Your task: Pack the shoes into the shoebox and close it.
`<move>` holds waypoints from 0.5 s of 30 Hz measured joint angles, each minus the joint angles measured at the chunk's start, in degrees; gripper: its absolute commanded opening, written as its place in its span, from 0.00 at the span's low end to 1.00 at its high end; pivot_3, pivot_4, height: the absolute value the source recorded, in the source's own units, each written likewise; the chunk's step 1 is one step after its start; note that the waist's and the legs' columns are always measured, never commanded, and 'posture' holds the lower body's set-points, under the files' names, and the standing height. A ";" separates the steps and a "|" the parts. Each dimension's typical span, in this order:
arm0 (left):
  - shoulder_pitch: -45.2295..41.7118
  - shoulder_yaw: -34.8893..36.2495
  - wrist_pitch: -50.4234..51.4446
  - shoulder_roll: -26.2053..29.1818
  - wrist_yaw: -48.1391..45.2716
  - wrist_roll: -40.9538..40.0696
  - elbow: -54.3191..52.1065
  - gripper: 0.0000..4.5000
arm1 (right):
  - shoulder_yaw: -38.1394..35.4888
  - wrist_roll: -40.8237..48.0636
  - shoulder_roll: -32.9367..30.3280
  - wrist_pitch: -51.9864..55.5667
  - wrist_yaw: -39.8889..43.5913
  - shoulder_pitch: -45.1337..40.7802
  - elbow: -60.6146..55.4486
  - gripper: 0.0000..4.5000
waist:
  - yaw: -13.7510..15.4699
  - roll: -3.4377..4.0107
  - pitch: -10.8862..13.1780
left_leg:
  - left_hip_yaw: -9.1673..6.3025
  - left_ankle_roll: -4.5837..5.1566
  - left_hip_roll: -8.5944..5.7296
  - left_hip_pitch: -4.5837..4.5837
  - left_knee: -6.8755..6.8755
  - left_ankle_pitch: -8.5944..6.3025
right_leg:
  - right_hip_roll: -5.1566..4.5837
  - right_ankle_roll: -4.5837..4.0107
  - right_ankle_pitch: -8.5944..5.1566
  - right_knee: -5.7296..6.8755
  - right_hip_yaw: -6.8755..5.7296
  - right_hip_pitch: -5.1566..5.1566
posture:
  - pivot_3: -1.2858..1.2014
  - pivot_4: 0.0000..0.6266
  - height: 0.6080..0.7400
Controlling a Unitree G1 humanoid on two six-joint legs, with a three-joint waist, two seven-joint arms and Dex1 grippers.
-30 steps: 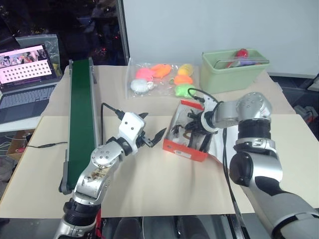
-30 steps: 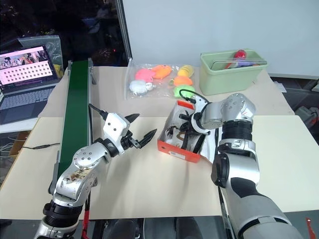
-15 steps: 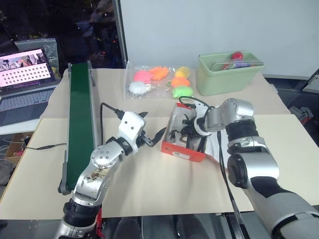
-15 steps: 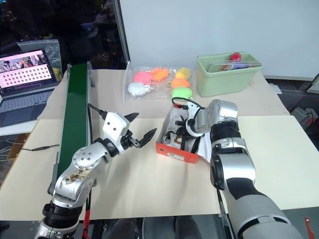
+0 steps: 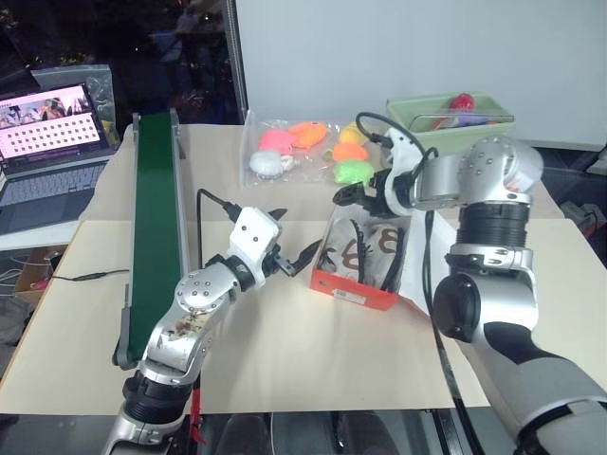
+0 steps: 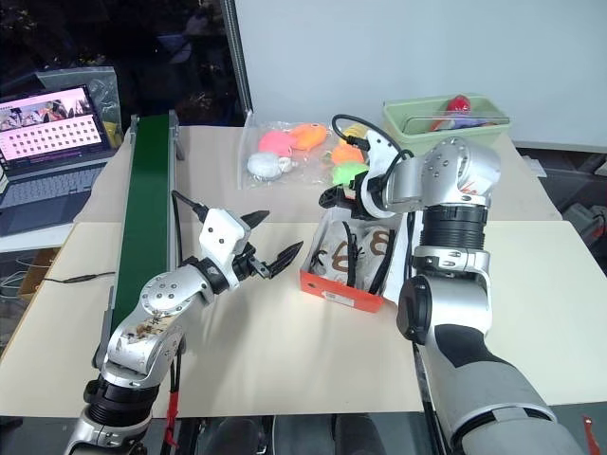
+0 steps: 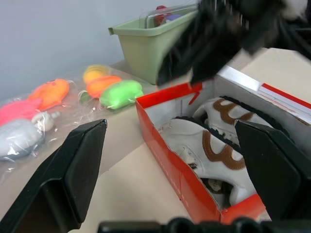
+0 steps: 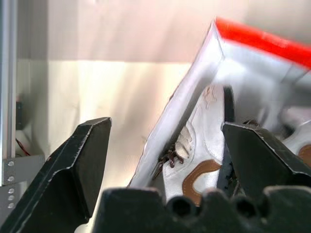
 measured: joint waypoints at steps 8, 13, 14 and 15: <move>2.44 4.84 -2.40 13.82 -19.01 -8.03 2.74 1.00 | -9.25 17.43 -7.80 -0.13 16.56 23.23 -35.37 0.66 | -0.53 0.07 0.04 | -0.03 0.01 0.06 0.01 -0.10 -0.01 | 0.04 0.02 -0.02 -0.04 0.00 0.01 | 0.52 0.24 0.92; 3.24 5.46 -2.78 16.18 -23.56 -9.46 2.59 1.00 | -18.81 32.34 -16.06 -0.16 28.89 41.40 -49.98 0.24 | 0.05 0.01 0.01 | -0.05 0.01 0.08 0.33 -0.07 -0.01 | 0.06 0.07 -0.11 -0.15 -0.04 0.37 | 0.52 0.24 0.92; 3.22 5.41 -2.79 16.32 -23.99 -9.54 2.77 1.00 | -20.14 34.58 -16.72 -0.31 30.60 45.81 -51.32 0.17 | 0.02 0.00 0.01 | -0.03 0.01 0.06 0.34 -0.07 -0.01 | 0.05 0.06 -0.12 -0.14 -0.01 0.36 | 0.52 0.24 0.92; 3.12 5.20 -2.96 16.35 -24.47 -9.56 2.87 1.00 | -21.34 36.50 -17.39 -0.65 32.20 50.51 -52.16 0.10 | 0.02 0.01 0.01 | 0.03 0.01 0.03 0.33 -0.07 -0.01 | 0.03 0.06 -0.12 -0.11 0.06 0.33 | 0.52 0.24 0.92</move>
